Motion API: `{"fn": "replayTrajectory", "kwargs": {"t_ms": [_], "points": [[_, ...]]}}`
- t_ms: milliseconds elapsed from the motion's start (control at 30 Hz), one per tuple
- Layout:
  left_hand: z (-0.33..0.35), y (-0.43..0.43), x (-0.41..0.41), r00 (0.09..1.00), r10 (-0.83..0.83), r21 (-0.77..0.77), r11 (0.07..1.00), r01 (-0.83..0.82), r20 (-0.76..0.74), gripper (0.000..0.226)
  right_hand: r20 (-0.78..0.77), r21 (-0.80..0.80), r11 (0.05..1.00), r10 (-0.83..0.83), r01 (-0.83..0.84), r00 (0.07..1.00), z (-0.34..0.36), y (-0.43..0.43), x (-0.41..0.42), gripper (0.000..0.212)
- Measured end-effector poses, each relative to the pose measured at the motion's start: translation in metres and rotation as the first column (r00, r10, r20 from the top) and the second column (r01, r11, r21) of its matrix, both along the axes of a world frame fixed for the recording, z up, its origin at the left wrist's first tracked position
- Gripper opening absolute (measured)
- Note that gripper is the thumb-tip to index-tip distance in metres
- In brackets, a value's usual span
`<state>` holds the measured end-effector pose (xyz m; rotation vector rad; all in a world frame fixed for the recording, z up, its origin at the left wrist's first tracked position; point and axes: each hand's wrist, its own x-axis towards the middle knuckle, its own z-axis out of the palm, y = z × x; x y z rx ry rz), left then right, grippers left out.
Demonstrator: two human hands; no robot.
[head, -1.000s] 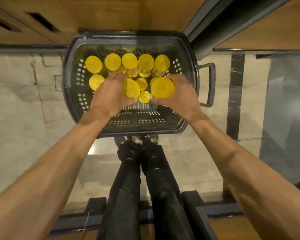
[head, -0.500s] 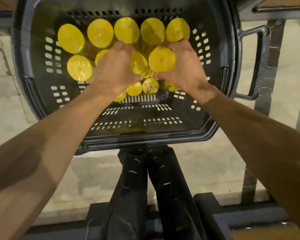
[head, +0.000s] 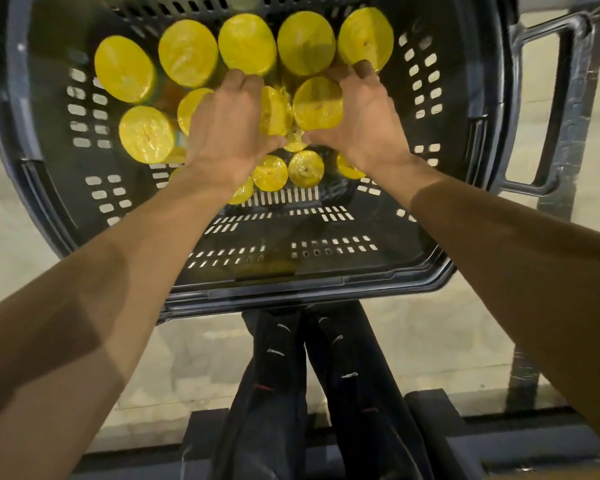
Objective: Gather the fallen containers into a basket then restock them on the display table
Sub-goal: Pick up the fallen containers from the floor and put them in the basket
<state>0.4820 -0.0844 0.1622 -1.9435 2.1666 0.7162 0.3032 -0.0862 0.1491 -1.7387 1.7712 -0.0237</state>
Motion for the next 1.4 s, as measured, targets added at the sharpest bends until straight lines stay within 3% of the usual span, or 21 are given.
{"fn": "replayTrajectory", "kwargs": {"t_ms": [200,367,533,633,800,967,1067,1200,1400], "points": [[-0.014,0.008,0.007,0.996,0.000,-0.083,0.997,0.008,0.090,0.070,0.025,-0.040,0.996,-0.074,0.075,0.997,-0.011,0.006,0.011,0.084],[-0.002,0.010,0.006,0.994,-0.037,-0.033,0.999,0.041,0.099,0.074,0.042,-0.017,0.997,-0.076,0.077,0.996,0.001,0.013,0.007,0.083],[0.045,0.010,0.014,0.989,-0.093,0.038,0.995,0.089,0.116,0.064,0.101,-0.029,0.998,-0.051,0.054,0.994,0.041,0.023,-0.003,0.062],[0.091,0.010,0.017,0.981,-0.128,0.045,0.991,0.123,0.143,0.049,0.041,-0.030,1.000,-0.004,0.006,0.999,0.074,0.031,-0.011,0.049],[0.189,0.008,0.016,0.971,-0.160,0.085,0.986,0.146,0.179,0.034,-0.183,0.150,0.979,0.166,-0.139,0.969,0.162,0.033,-0.020,0.044],[0.305,-0.007,0.001,0.932,-0.259,0.172,0.960,0.220,0.254,0.038,-0.245,0.218,0.971,0.149,-0.096,0.958,0.291,0.026,-0.034,0.044],[0.371,-0.026,-0.007,0.921,-0.304,0.155,0.949,0.273,0.243,0.044,-0.287,0.129,0.990,0.098,-0.063,0.953,0.364,0.026,-0.050,0.042],[0.448,-0.046,-0.021,0.914,-0.338,0.001,0.938,0.346,0.224,0.041,-0.341,0.087,0.996,0.043,-0.014,0.939,0.444,0.026,-0.070,0.049],[0.535,-0.046,-0.051,0.811,-0.523,-0.040,0.834,0.551,0.263,0.045,-0.359,-0.021,0.990,-0.138,0.139,0.923,0.536,0.051,-0.092,0.048]]}}
